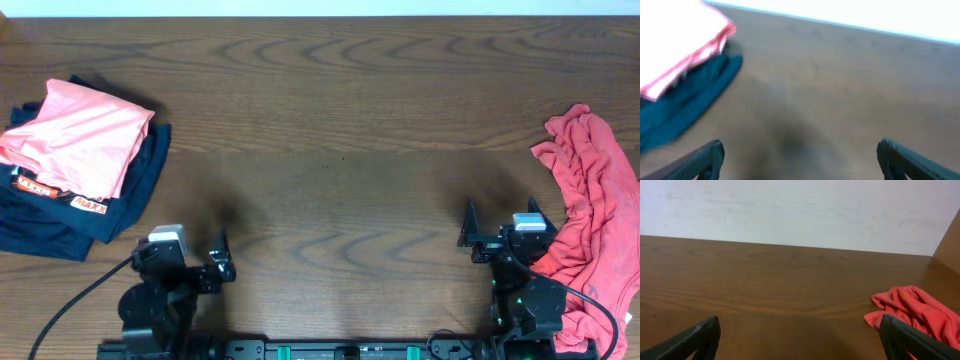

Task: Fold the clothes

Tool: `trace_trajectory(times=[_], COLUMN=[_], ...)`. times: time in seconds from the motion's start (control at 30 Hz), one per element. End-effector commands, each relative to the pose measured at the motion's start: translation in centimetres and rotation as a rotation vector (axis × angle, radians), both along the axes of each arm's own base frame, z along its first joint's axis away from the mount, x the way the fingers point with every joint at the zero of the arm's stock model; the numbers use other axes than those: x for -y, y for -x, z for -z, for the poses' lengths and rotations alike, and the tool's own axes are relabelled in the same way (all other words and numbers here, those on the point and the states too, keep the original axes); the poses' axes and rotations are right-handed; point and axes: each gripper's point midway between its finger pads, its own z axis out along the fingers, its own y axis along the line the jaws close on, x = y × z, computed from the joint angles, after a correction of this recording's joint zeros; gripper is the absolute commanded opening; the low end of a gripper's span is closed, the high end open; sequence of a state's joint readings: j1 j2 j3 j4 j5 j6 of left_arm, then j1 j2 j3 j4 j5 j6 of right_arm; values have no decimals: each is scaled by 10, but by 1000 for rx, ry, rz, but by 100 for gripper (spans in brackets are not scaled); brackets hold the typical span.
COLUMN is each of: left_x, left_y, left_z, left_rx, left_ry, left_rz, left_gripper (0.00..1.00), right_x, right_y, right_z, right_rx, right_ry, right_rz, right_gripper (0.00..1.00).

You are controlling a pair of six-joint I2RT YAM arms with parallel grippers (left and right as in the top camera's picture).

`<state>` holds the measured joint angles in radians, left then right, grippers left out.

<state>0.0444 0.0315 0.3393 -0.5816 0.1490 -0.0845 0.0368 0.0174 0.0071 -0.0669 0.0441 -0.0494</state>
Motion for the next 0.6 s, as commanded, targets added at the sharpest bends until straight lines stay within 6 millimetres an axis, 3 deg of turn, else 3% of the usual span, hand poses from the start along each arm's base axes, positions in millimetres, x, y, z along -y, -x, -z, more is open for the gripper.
trace_trajectory(times=[0.0,0.23,0.57], left_x=[-4,-5,-5], left_y=[-13,-45,-43], left_z=[4,-4,26], left_rx=[74,344,220], left_ry=[-17,-50,-44], left_rz=[-13,-11,-9], left_gripper=[98,98,98], right_x=[3,3,3], right_y=[0,0,0], right_z=[1,1,1], right_rx=[-1,-1,-1], right_ry=[15,15,15], right_rz=[10,10,10], right_gripper=[99,99,99])
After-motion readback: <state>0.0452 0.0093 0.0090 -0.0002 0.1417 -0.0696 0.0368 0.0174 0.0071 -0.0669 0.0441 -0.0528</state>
